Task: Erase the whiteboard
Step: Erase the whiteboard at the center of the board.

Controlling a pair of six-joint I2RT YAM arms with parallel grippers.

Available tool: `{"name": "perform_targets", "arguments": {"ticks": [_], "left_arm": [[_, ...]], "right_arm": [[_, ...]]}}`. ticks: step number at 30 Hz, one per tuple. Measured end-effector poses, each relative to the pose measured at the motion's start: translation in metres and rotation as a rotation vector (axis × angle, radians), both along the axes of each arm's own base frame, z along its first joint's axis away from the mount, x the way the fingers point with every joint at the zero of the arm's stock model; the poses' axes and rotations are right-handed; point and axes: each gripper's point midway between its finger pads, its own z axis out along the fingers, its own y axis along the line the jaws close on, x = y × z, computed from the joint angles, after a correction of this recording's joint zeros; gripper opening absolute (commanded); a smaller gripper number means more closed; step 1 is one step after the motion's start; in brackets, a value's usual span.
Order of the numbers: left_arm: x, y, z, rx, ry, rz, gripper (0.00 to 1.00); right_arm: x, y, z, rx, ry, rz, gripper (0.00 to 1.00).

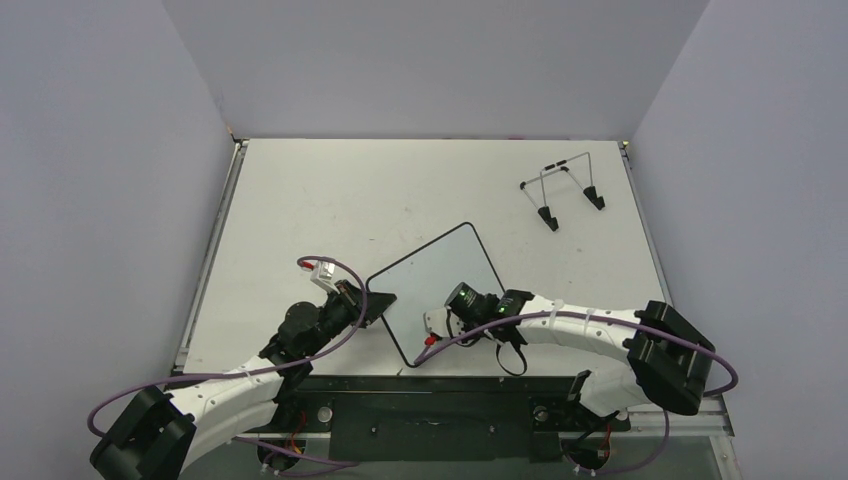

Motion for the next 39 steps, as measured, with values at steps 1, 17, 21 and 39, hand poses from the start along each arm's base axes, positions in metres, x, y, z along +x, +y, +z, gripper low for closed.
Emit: {"name": "perform_targets", "arguments": {"ticks": [1, 17, 21, 39], "left_arm": [[0.0, 0.0, 0.0, 0.0, 0.0, 0.0, 0.0], [0.001, -0.003, -0.002, -0.004, 0.014, -0.005, 0.0], [0.002, -0.002, -0.001, -0.004, 0.013, -0.002, 0.0], [0.002, -0.005, -0.003, -0.009, 0.02, -0.01, 0.0]], "right_arm": [[0.0, 0.001, 0.0, 0.002, -0.001, 0.0, 0.0], [0.0, 0.006, 0.004, 0.055, 0.039, -0.03, 0.0], [0.005, 0.002, 0.003, 0.069, 0.049, -0.062, 0.0], [-0.02, 0.032, 0.009, 0.139, 0.125, 0.035, 0.0]]}}
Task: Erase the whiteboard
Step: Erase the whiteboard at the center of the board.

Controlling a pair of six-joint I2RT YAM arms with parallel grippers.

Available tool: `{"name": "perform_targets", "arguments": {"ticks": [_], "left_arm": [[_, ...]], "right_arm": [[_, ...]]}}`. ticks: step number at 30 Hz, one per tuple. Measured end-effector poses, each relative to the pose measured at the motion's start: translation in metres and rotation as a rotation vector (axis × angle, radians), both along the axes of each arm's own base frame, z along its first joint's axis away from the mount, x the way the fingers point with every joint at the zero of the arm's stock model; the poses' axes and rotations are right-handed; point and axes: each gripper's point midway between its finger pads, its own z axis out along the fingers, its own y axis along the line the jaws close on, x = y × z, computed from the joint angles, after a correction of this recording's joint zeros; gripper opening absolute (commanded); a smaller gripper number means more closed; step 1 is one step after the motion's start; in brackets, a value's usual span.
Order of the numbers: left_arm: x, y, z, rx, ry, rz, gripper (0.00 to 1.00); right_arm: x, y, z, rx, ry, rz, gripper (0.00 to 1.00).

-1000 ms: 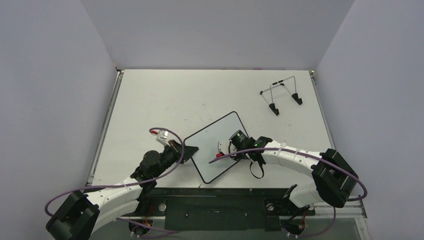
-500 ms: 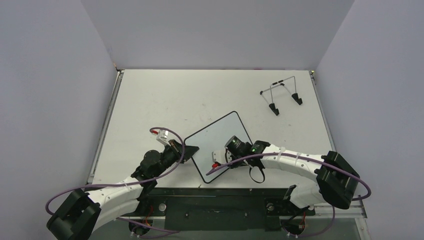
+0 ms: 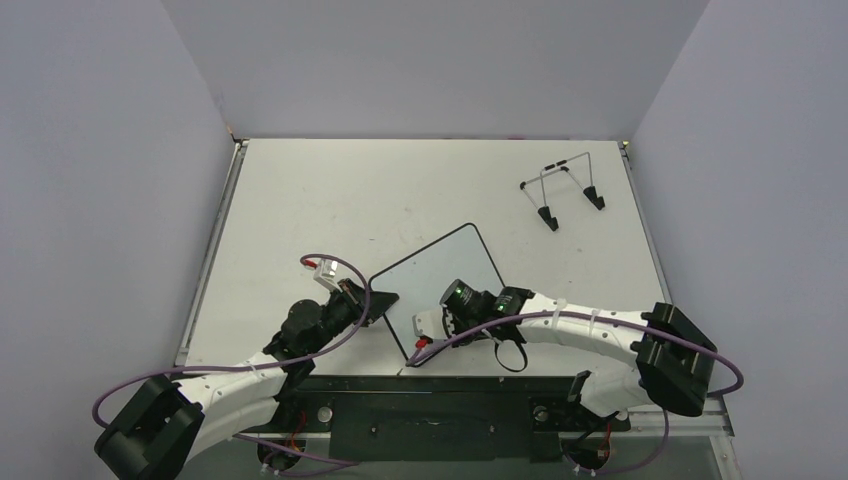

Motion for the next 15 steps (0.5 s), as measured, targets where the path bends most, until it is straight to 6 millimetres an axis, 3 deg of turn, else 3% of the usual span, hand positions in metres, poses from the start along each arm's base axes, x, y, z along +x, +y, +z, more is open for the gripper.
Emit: {"name": "perform_targets", "arguments": {"ticks": [2, 5, 8, 11, 13, 15], "left_arm": [[0.0, 0.0, 0.0, 0.0, 0.0, 0.0, 0.0], [0.0, 0.0, 0.0, 0.0, 0.0, 0.001, 0.0], [0.0, 0.0, 0.0, 0.0, -0.001, 0.001, 0.0], [0.0, 0.0, 0.0, 0.0, -0.002, 0.0, 0.0], [0.0, 0.0, 0.0, 0.0, -0.002, 0.0, 0.0], [0.0, 0.0, 0.0, 0.0, -0.002, -0.001, 0.0]], "right_arm": [[-0.004, 0.003, 0.0, -0.001, 0.003, 0.019, 0.0], [0.008, -0.006, -0.001, 0.005, 0.005, -0.037, 0.0], [0.039, -0.036, 0.0, 0.01, -0.01, -0.187, 0.0], [0.057, -0.063, -0.002, -0.002, -0.007, -0.294, 0.0], [0.054, -0.065, -0.005, -0.005, 0.022, -0.28, 0.0], [0.04, -0.054, -0.007, 0.0, 0.058, -0.206, 0.0]]}}
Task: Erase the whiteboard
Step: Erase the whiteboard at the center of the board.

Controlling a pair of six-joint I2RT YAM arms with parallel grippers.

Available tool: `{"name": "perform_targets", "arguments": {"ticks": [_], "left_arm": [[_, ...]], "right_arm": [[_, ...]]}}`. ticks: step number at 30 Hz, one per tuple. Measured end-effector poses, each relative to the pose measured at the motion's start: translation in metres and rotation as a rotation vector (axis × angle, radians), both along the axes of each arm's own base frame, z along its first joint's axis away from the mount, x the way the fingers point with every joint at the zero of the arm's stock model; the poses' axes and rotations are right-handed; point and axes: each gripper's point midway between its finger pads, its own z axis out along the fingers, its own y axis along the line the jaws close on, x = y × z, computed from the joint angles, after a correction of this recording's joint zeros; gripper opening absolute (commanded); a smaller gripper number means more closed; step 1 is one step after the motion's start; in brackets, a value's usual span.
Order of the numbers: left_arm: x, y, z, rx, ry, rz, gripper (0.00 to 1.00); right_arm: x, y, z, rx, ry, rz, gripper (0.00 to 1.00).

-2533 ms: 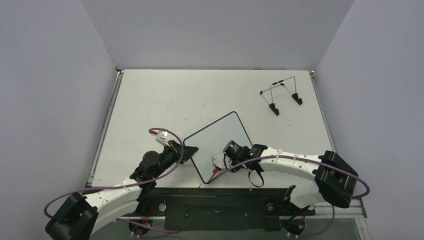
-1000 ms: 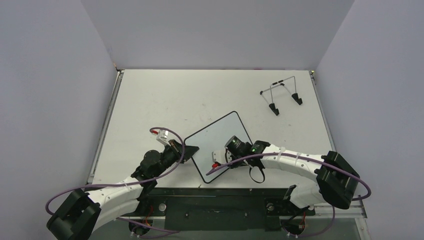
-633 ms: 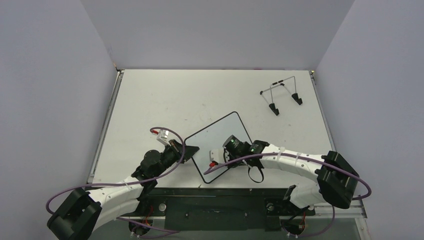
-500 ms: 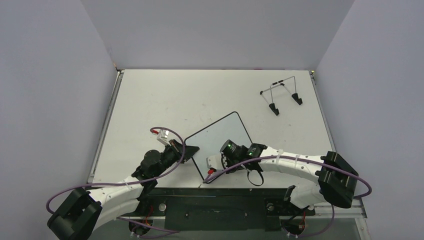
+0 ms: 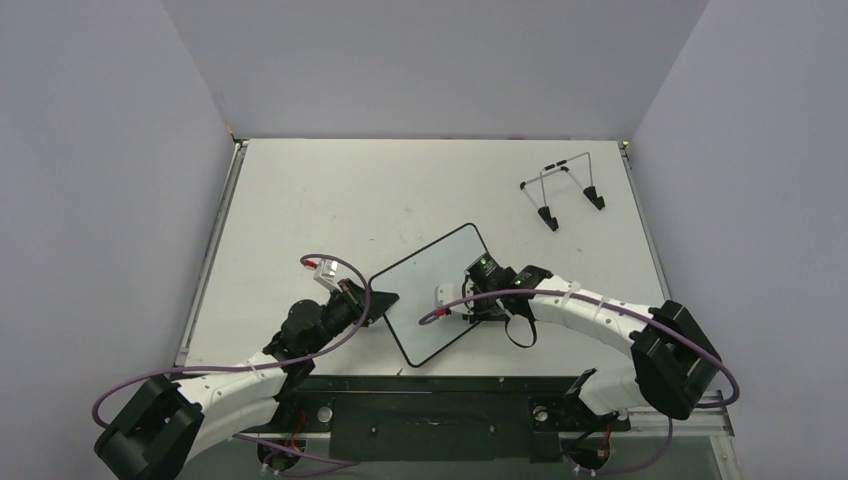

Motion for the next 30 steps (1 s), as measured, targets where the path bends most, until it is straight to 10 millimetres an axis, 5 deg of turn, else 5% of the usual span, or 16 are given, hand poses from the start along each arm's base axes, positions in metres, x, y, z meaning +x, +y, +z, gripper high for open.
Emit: {"name": "perform_targets", "arguments": {"ticks": [4, 6, 13, 21, 30], "left_arm": [[0.0, 0.0, 0.001, 0.0, -0.002, 0.0, 0.0], [0.0, 0.0, 0.001, 0.0, -0.003, -0.001, 0.0], [-0.001, 0.001, 0.001, 0.002, -0.005, -0.002, 0.0], [-0.001, 0.001, 0.002, 0.002, -0.011, -0.004, 0.0], [-0.003, 0.002, 0.003, 0.006, -0.013, -0.002, 0.0]], "right_arm": [[-0.029, 0.031, 0.005, 0.041, 0.021, 0.156, 0.0], [-0.028, 0.035, 0.008, 0.055, 0.005, 0.156, 0.0], [0.012, -0.004, 0.001, 0.008, -0.042, -0.061, 0.0], [-0.029, 0.037, 0.004, 0.027, -0.015, 0.155, 0.0], [0.009, 0.002, 0.002, 0.014, -0.051, -0.039, 0.0]]}}
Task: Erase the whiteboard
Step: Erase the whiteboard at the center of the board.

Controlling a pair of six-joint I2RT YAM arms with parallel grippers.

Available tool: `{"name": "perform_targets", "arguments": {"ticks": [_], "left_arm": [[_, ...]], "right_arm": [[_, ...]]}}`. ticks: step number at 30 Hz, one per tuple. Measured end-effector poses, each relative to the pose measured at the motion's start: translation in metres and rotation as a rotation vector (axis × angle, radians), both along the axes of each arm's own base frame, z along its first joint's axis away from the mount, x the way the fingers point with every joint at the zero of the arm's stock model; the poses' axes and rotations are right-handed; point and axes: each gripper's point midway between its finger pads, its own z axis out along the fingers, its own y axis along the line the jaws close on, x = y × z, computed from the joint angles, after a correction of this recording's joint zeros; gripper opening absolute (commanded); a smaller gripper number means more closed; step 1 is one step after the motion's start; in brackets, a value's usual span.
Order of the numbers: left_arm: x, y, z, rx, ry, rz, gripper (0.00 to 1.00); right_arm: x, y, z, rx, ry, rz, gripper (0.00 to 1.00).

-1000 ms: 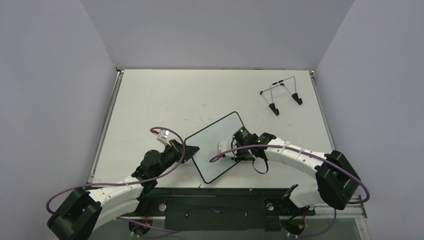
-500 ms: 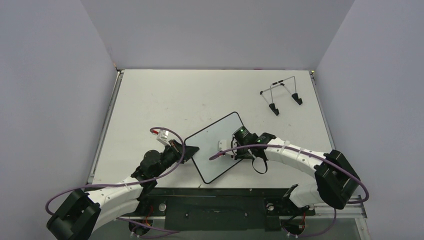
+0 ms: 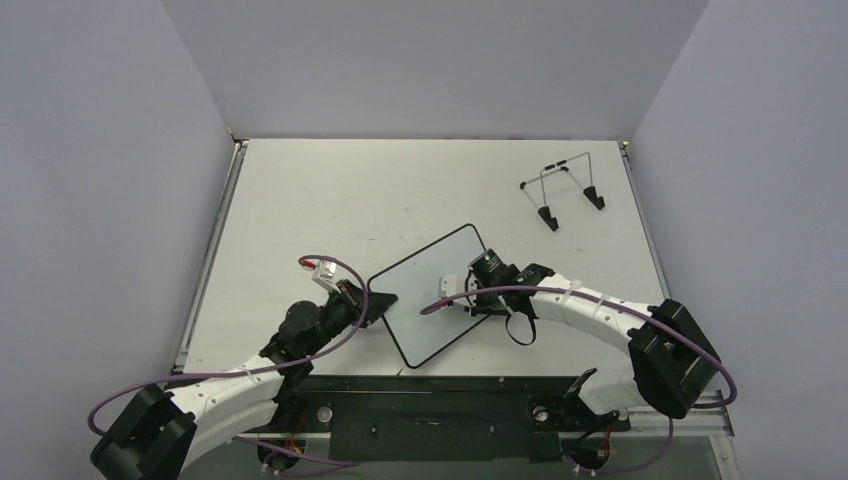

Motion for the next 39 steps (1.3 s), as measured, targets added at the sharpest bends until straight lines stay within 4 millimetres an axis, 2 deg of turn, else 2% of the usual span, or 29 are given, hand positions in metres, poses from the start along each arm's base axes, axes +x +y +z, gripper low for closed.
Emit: {"name": "perform_targets", "arguments": {"ticks": [5, 8, 11, 14, 16, 19, 23, 25, 27, 29, 32, 35, 39], "left_arm": [[-0.001, 0.0, -0.001, -0.001, 0.003, 0.0, 0.0], [-0.001, 0.001, -0.002, -0.003, 0.003, 0.001, 0.0], [-0.001, 0.003, -0.002, -0.005, 0.0, 0.009, 0.0], [0.0, 0.005, -0.002, -0.006, -0.003, 0.022, 0.0], [0.0, 0.005, -0.003, -0.006, -0.002, 0.023, 0.0], [-0.001, 0.005, -0.003, -0.006, -0.002, 0.021, 0.0], [-0.001, 0.005, -0.003, -0.008, -0.001, 0.021, 0.0], [-0.002, 0.006, -0.004, -0.01, -0.002, 0.021, 0.0], [-0.002, 0.007, -0.005, -0.012, 0.0, 0.024, 0.0], [-0.003, 0.007, -0.005, -0.014, -0.001, 0.024, 0.0], [-0.004, 0.008, -0.006, -0.016, -0.001, 0.024, 0.0], [-0.004, 0.008, -0.006, -0.017, -0.001, 0.023, 0.0], [-0.005, 0.008, -0.006, -0.018, -0.002, 0.023, 0.0]], "right_arm": [[-0.029, 0.02, -0.004, -0.025, 0.046, 0.15, 0.0], [-0.039, 0.028, -0.004, -0.035, 0.045, 0.201, 0.0], [-0.032, 0.025, -0.004, -0.032, 0.029, 0.164, 0.0], [-0.013, 0.012, -0.006, -0.019, 0.021, 0.069, 0.0], [-0.008, 0.004, -0.007, -0.019, 0.022, 0.037, 0.0], [-0.016, 0.007, -0.009, -0.025, 0.038, 0.075, 0.0], [-0.036, 0.024, -0.008, -0.028, 0.054, 0.183, 0.0], [-0.036, 0.026, -0.008, -0.022, 0.053, 0.186, 0.0], [-0.027, 0.02, -0.007, -0.013, 0.041, 0.14, 0.0], [-0.009, 0.007, -0.004, -0.004, 0.008, 0.051, 0.0], [0.008, -0.01, -0.003, -0.005, -0.024, -0.036, 0.0], [0.0, -0.012, -0.009, -0.015, 0.007, -0.017, 0.0], [-0.026, 0.01, -0.013, -0.023, 0.053, 0.12, 0.0]]}}
